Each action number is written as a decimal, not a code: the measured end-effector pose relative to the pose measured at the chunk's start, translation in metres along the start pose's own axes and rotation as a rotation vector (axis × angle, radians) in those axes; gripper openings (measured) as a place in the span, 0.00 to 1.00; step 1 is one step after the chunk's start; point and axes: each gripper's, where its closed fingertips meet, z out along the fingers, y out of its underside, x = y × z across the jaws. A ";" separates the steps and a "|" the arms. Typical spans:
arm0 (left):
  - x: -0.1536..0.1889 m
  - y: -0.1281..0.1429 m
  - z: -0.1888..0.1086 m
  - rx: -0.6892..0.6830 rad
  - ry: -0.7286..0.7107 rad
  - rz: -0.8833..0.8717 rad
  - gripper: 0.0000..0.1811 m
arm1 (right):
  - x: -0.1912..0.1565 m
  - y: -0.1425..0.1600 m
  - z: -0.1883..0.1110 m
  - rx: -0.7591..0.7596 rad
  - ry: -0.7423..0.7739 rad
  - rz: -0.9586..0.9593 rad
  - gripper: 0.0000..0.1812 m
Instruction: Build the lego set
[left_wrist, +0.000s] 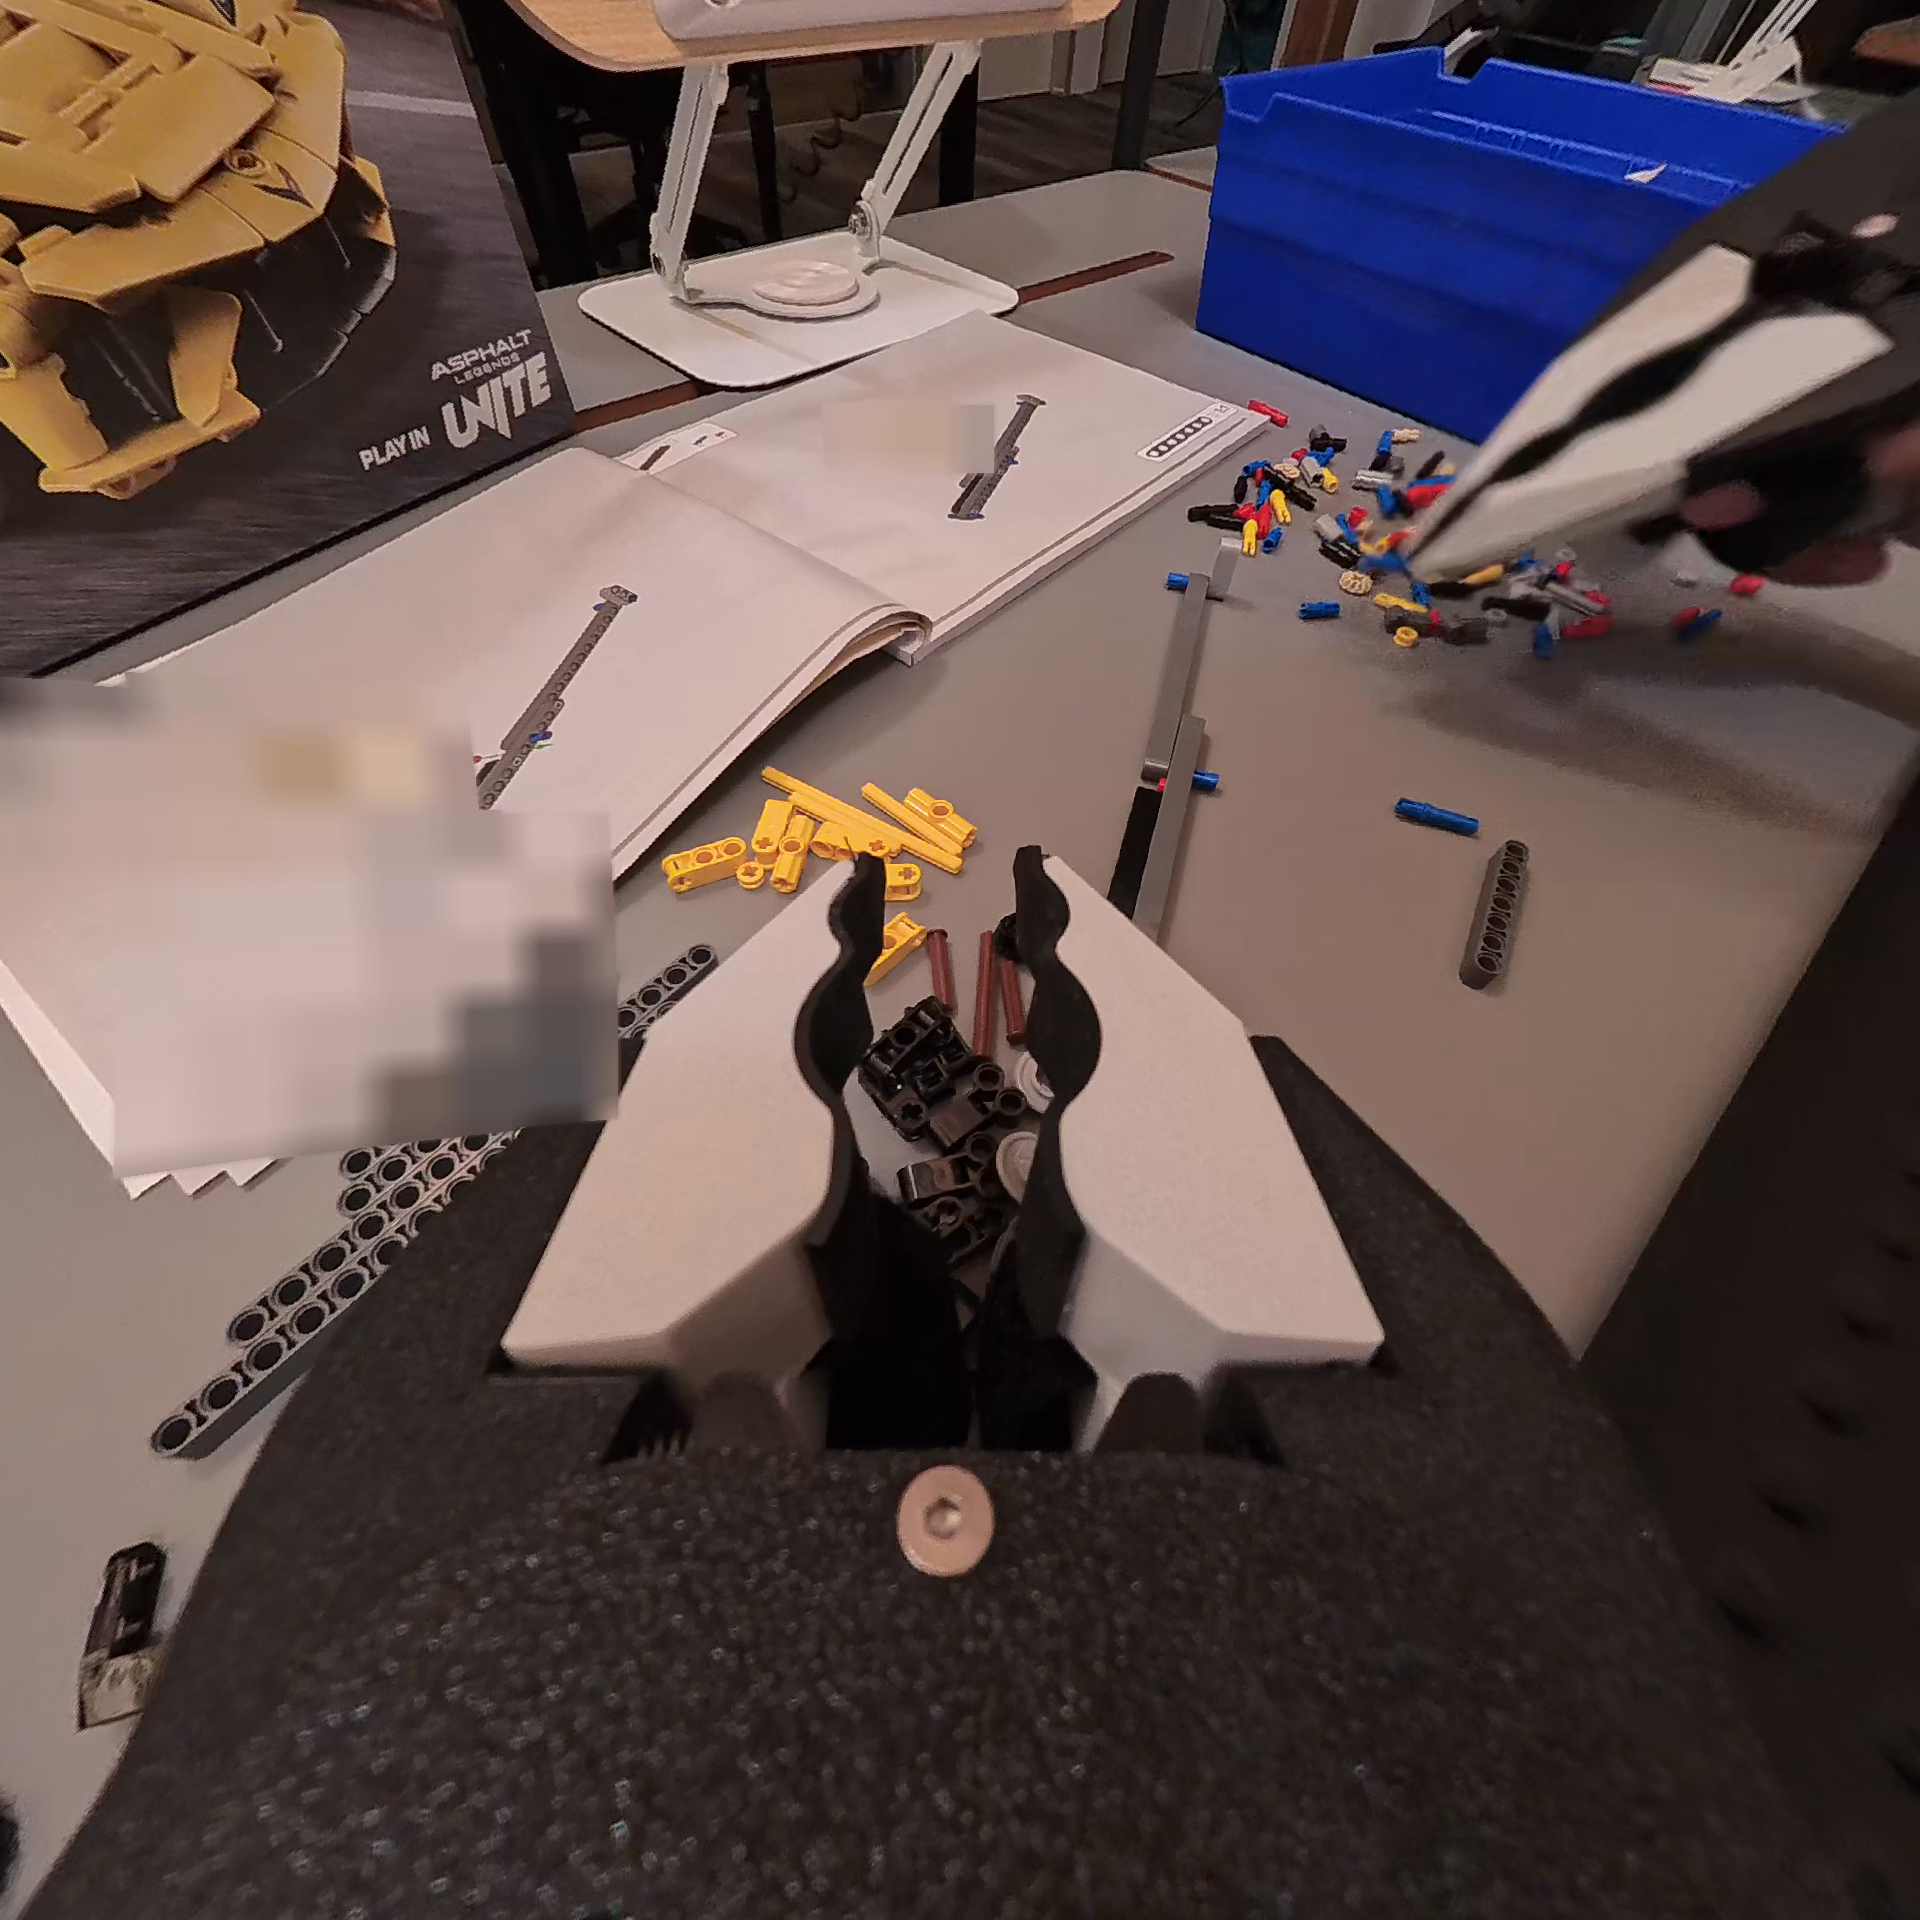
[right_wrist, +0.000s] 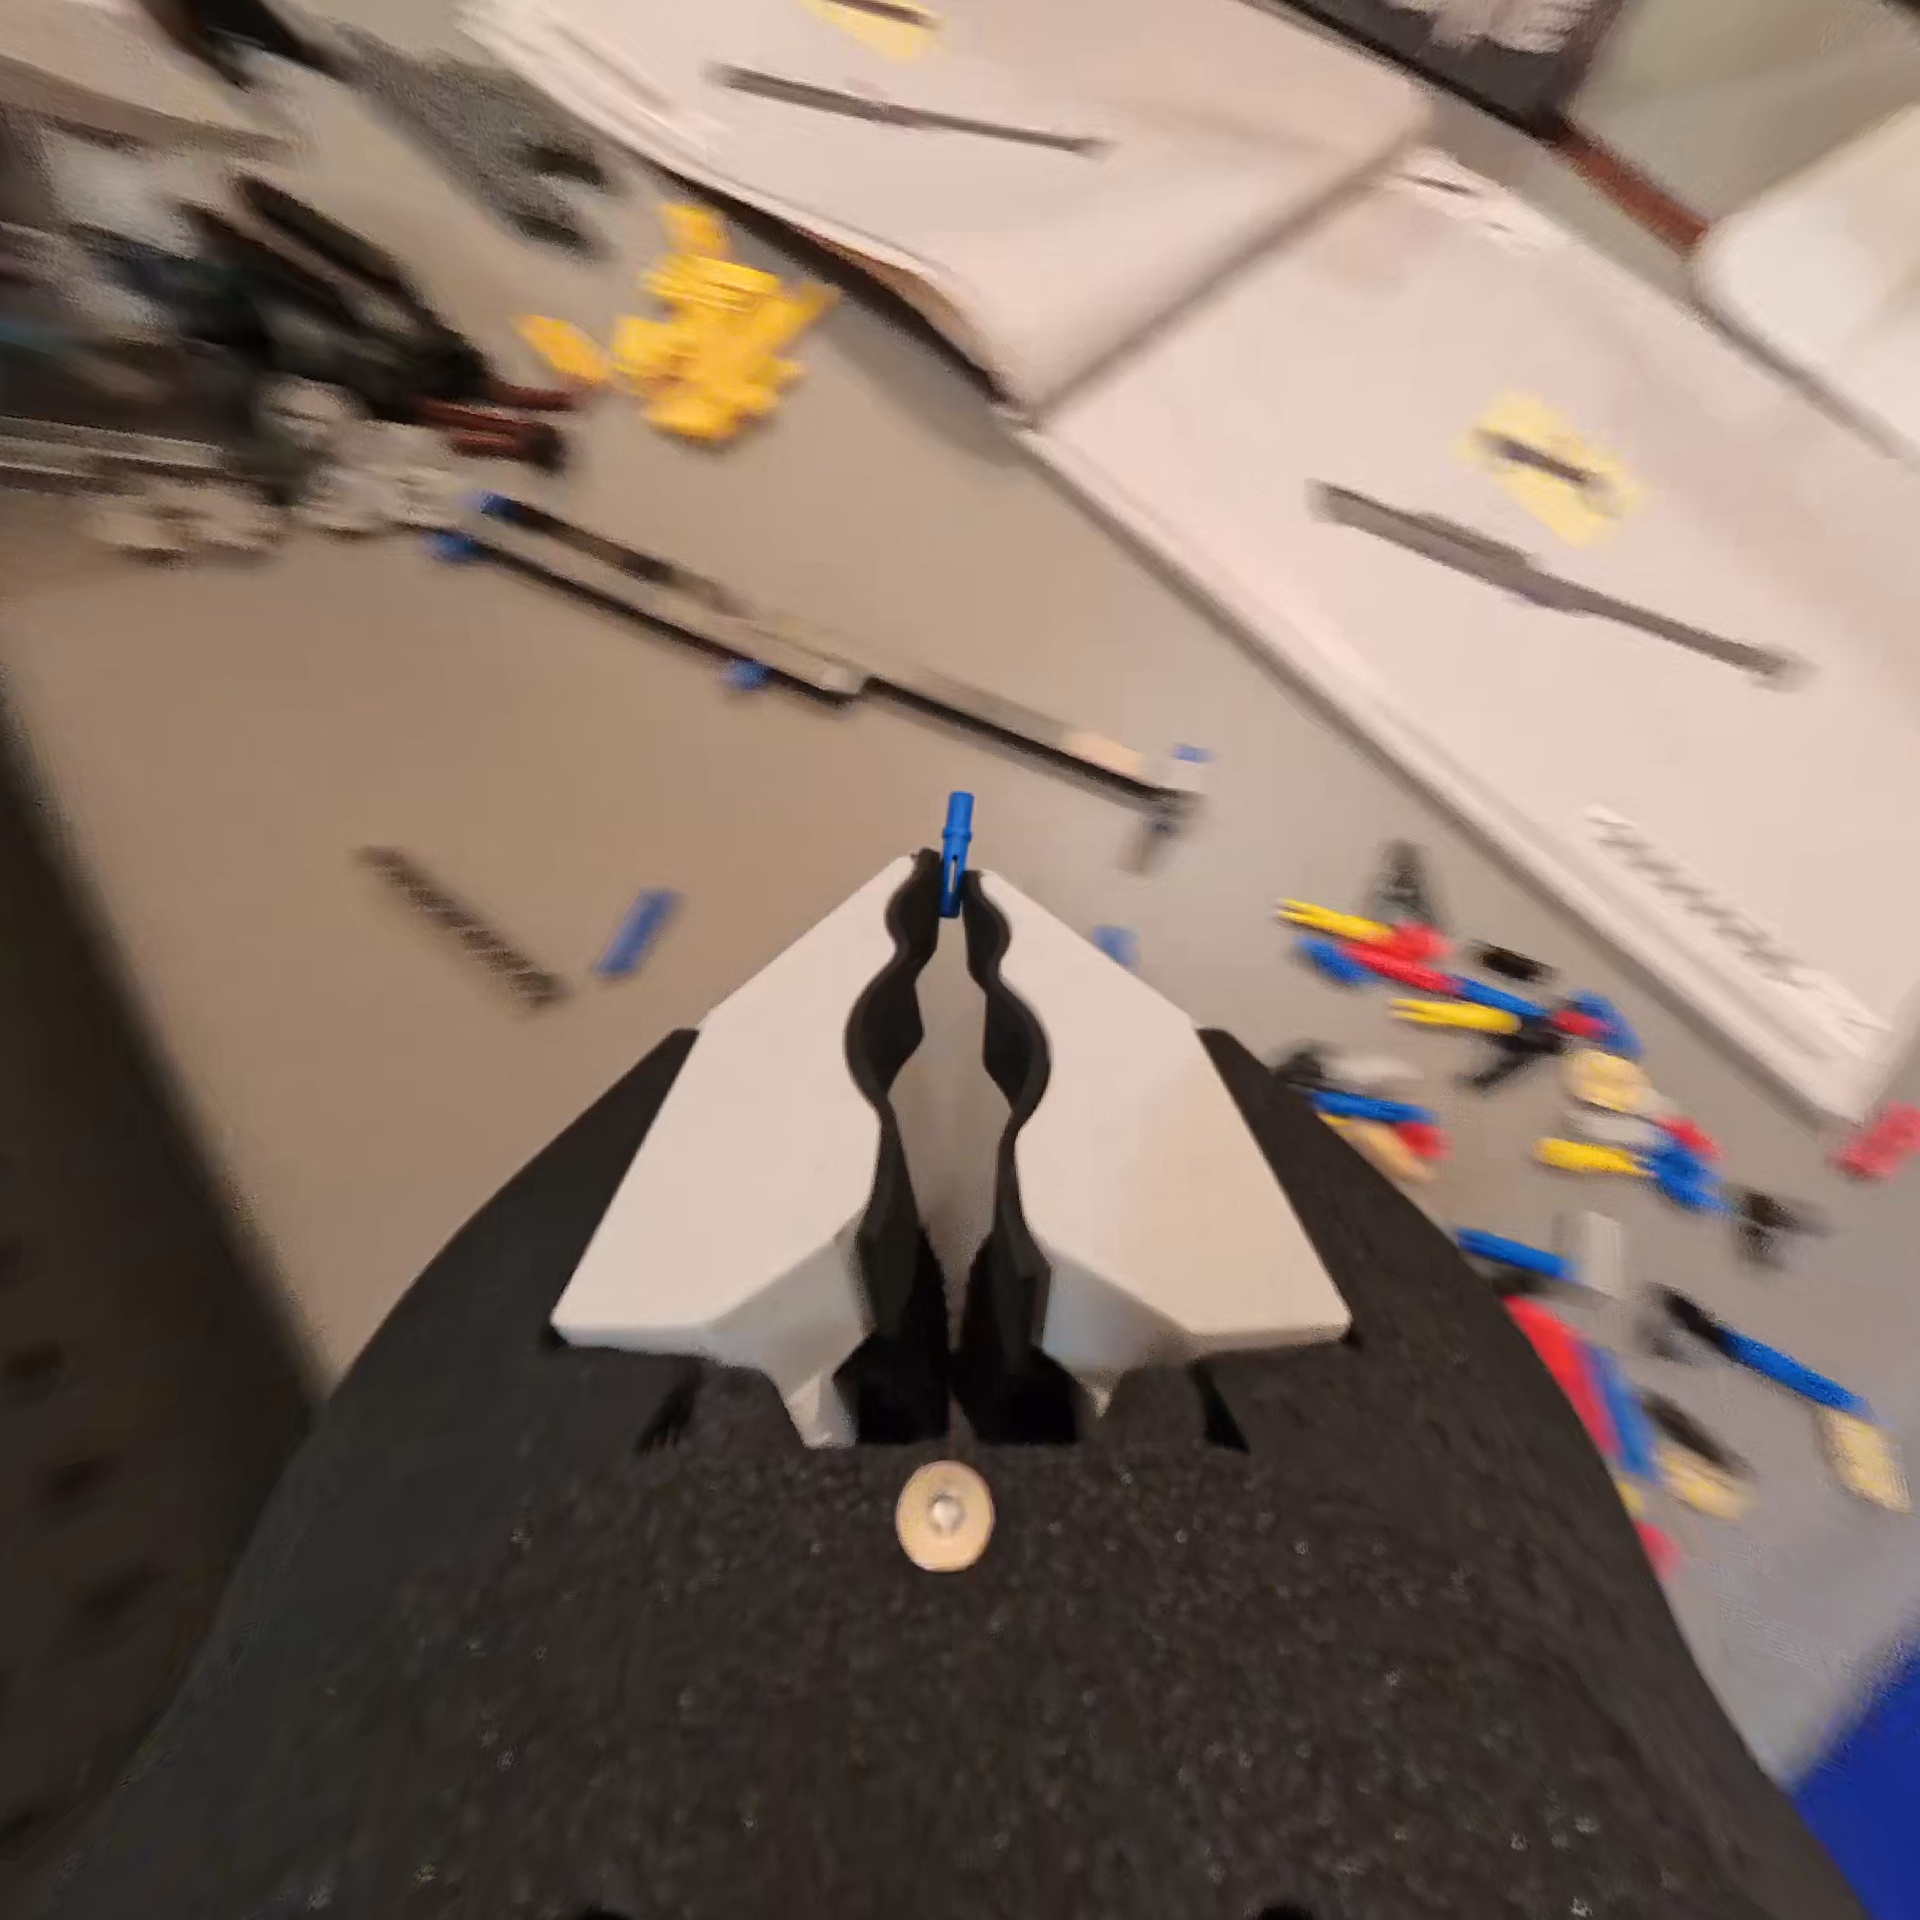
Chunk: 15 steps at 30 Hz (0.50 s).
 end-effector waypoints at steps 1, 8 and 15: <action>0.000 0.000 0.000 -0.001 0.001 -0.002 0.13 | -0.025 0.000 -0.001 -0.003 -0.080 -0.005 0.02; 0.003 0.001 0.001 -0.009 0.005 0.013 0.13 | -0.060 0.039 0.006 -0.134 0.009 -0.068 0.02; 0.003 0.002 0.002 -0.014 0.003 0.017 0.13 | -0.059 0.045 0.008 -0.133 0.020 -0.016 0.02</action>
